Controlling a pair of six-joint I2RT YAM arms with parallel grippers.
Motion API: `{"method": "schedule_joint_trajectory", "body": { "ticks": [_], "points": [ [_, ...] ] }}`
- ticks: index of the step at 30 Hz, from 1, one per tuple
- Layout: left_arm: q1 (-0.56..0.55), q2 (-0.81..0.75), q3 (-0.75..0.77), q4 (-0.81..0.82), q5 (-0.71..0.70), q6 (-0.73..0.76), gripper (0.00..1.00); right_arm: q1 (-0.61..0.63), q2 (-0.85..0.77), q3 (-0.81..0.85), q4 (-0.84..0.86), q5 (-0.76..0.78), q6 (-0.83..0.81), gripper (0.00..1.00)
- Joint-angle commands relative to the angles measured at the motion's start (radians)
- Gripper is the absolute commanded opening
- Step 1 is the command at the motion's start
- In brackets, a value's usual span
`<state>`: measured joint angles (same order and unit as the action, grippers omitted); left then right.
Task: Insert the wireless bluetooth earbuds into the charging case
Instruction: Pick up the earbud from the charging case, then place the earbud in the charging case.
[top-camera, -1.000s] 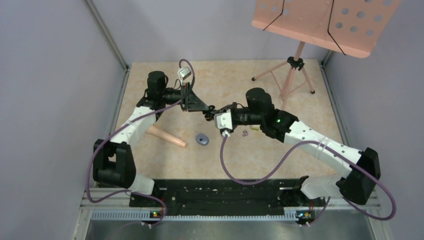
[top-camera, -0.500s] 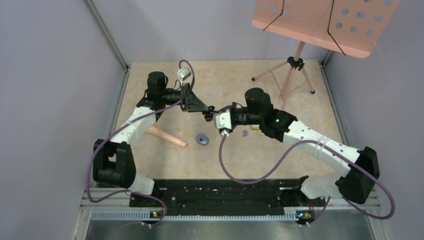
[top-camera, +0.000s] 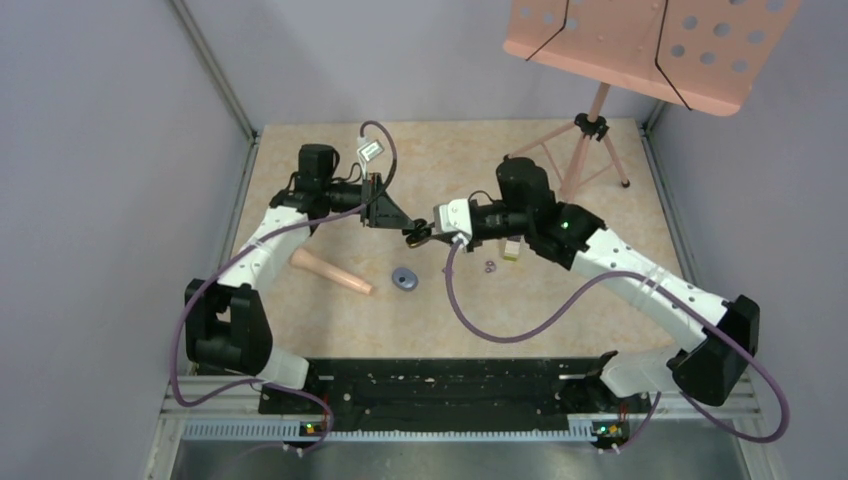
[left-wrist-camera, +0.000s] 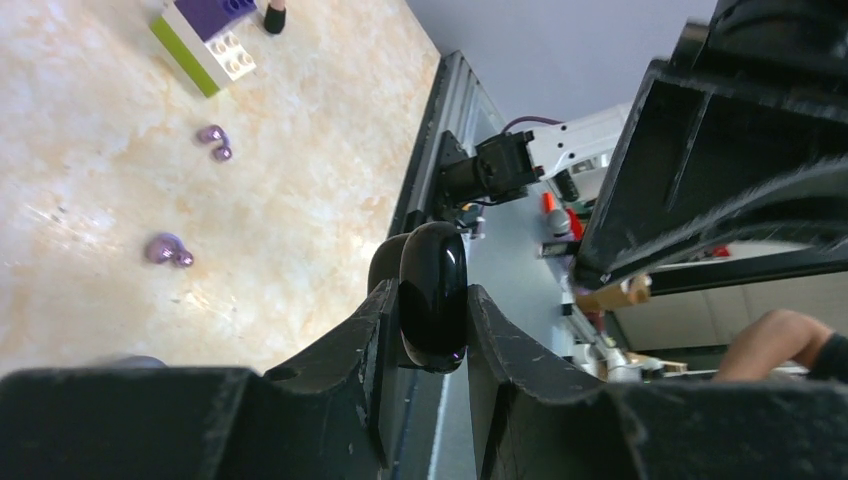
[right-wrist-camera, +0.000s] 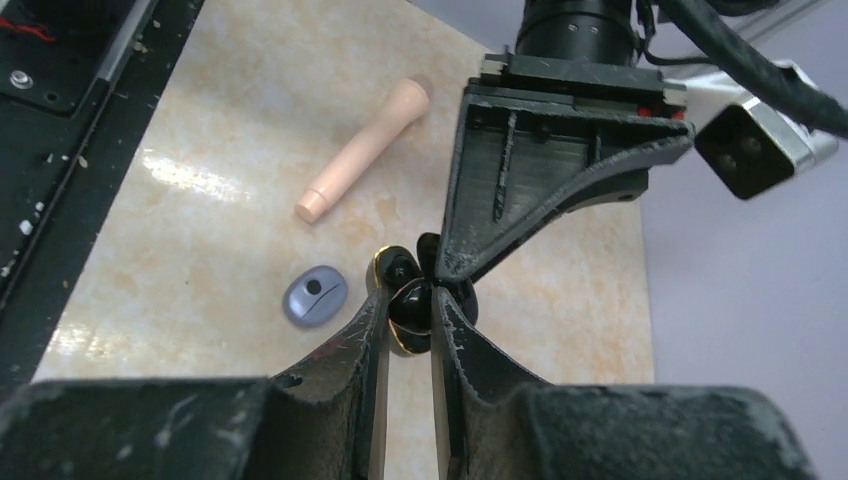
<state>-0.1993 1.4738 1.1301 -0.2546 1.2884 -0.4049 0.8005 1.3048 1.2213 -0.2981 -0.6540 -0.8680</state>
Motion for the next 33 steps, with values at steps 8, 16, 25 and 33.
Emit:
{"method": "schedule_joint_trajectory", "body": {
  "ticks": [8, 16, 25, 33],
  "points": [
    [-0.003, 0.021, 0.133, -0.267, 0.014, 0.385, 0.0, -0.112, 0.133, 0.24, -0.289, -0.307, -0.035, 0.0],
    [-0.014, 0.002, 0.108, -0.266, 0.031, 0.382, 0.0, -0.113, 0.192, 0.293, -0.378, -0.391, -0.173, 0.0],
    [-0.022, -0.022, 0.089, -0.293, 0.002, 0.46, 0.0, -0.113, 0.265, 0.368, -0.486, -0.43, -0.223, 0.0],
    [-0.023, -0.035, 0.111, -0.346, -0.04, 0.544, 0.0, -0.113, 0.319, 0.413, -0.524, -0.399, -0.175, 0.0]
  ]
}}
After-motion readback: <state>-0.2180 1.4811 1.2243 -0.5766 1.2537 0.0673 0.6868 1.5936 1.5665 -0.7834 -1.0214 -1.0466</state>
